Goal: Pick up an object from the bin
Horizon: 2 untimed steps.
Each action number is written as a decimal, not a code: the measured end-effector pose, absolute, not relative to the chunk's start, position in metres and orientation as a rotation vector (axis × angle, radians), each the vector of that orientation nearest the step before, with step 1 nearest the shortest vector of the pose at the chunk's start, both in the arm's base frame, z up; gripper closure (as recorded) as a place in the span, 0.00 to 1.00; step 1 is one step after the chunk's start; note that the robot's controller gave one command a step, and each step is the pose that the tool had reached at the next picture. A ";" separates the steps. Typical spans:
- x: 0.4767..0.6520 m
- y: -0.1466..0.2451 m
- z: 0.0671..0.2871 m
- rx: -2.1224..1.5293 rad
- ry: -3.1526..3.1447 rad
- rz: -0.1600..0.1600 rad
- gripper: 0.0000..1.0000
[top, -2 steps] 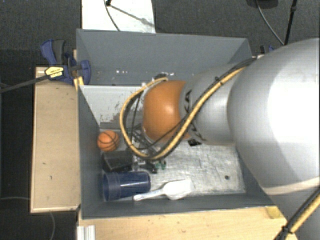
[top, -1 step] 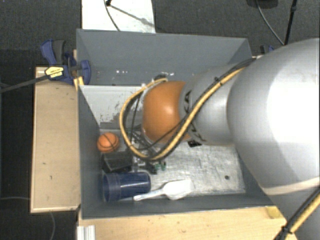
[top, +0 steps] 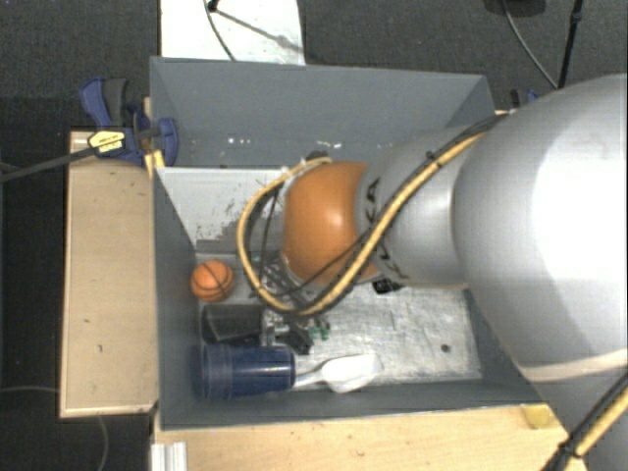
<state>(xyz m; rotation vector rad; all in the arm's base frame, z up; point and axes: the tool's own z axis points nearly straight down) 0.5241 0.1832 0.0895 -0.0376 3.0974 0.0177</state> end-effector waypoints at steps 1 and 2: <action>0.520 0.178 0.120 -0.041 3.142 -0.002 1.00; 0.522 0.176 0.158 -0.054 3.138 0.000 1.00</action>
Offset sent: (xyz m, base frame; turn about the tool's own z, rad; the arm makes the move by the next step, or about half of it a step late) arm -0.0008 -0.0149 0.0455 -0.0329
